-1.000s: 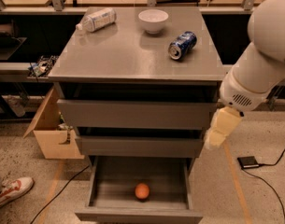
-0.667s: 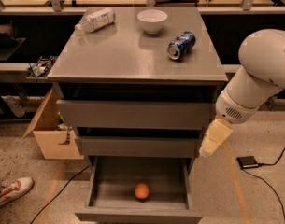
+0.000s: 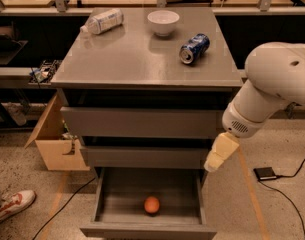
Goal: Pick orange from bottom drawer and place on counter
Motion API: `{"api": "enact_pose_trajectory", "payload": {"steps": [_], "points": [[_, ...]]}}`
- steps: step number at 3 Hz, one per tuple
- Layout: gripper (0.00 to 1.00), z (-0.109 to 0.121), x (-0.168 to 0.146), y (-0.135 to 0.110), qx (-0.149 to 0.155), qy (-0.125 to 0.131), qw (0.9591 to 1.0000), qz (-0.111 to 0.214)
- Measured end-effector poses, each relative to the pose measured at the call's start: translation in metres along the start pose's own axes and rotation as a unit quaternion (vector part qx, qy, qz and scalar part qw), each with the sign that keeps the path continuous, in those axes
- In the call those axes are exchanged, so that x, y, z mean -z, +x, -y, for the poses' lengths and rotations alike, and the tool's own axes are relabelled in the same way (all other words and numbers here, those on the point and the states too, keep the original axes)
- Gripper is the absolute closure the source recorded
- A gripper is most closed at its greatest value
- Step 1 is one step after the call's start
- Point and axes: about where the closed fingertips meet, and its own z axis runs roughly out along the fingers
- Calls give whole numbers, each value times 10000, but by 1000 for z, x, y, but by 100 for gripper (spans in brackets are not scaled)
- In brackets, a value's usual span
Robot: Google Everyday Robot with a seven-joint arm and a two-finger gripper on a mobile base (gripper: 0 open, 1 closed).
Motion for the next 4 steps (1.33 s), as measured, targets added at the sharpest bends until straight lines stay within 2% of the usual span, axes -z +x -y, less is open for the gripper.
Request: {"api": "enact_pose_trajectory", "payload": {"steps": [1, 2, 3, 4], "points": [[0, -20, -54, -11, -335, -254, 9991, -2], [0, -38, -118, -21, -677, -480, 9965, -56], [0, -48, -173, -29, -1062, -572, 9926, -130], [0, -52, -219, -28, -1649, -593, 9844, -132]]}}
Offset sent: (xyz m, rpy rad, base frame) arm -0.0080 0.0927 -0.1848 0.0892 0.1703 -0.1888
